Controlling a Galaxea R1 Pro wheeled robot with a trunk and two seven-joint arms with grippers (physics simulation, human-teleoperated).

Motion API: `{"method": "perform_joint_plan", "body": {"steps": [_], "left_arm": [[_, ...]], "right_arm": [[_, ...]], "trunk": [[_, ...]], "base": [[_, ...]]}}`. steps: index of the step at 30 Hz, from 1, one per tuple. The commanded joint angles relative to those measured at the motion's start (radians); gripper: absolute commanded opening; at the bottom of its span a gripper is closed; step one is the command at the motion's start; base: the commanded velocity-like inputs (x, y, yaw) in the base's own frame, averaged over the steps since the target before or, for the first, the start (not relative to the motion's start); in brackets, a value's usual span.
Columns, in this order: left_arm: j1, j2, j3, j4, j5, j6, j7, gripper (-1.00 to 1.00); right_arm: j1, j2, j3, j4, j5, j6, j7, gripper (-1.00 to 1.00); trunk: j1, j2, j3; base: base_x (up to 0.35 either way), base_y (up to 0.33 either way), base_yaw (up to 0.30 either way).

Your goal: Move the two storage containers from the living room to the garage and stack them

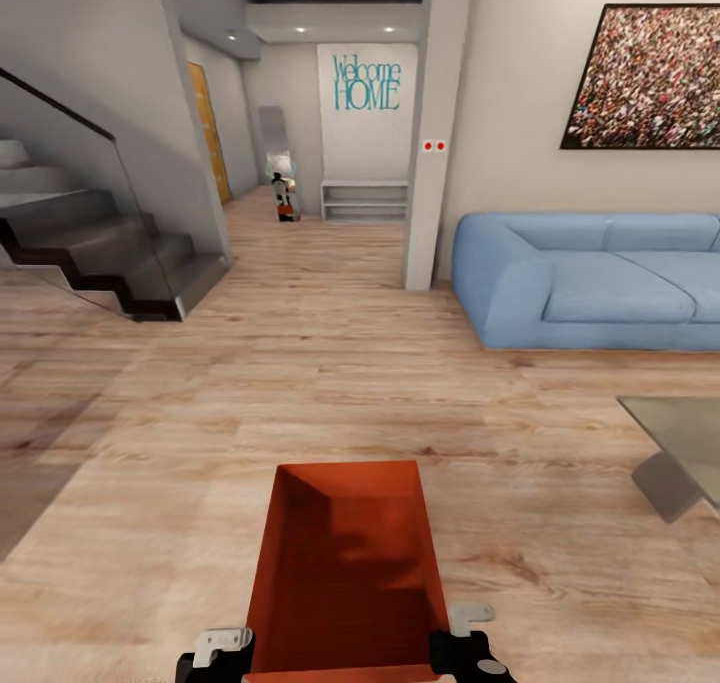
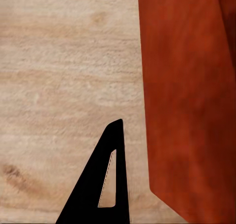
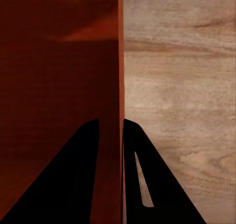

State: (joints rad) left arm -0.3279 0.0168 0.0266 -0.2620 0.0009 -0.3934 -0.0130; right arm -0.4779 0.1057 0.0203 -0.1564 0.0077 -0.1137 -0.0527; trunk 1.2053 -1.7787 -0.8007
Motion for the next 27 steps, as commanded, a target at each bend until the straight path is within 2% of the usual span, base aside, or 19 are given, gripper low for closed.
{"method": "perform_joint_plan", "body": {"steps": [1, 15, 23, 27], "left_arm": [[-0.001, 0.0, 0.007, 0.001, 0.003, -0.003, 0.001, -1.0], [-0.001, 0.0, 0.007, 0.001, 0.003, -0.002, 0.001, -1.0], [-0.001, 0.0, 0.007, 0.001, 0.003, -0.002, 0.001, -1.0], [-0.001, 0.0, 0.007, 0.001, 0.003, -0.002, 0.001, -1.0]], "right_arm": [[-0.001, 0.0, -0.003, 0.0, 0.002, -0.003, -0.006, -1.0], [-0.001, 0.0, -0.003, 0.0, 0.002, -0.003, -0.006, -1.0], [-0.001, 0.0, -0.003, 0.0, 0.002, -0.003, -0.006, -1.0], [-0.001, 0.0, -0.003, 0.0, 0.002, -0.003, -0.006, -1.0]], "trunk": [[0.0, 0.0, -0.001], [0.0, 0.0, -0.001], [0.0, 0.0, -0.001], [0.0, 0.0, -0.001]], "base": [[0.0, 0.0, 0.289], [0.0, 0.0, 0.28], [0.015, 0.0, 0.048], [0.194, 0.0, 0.006]]}}
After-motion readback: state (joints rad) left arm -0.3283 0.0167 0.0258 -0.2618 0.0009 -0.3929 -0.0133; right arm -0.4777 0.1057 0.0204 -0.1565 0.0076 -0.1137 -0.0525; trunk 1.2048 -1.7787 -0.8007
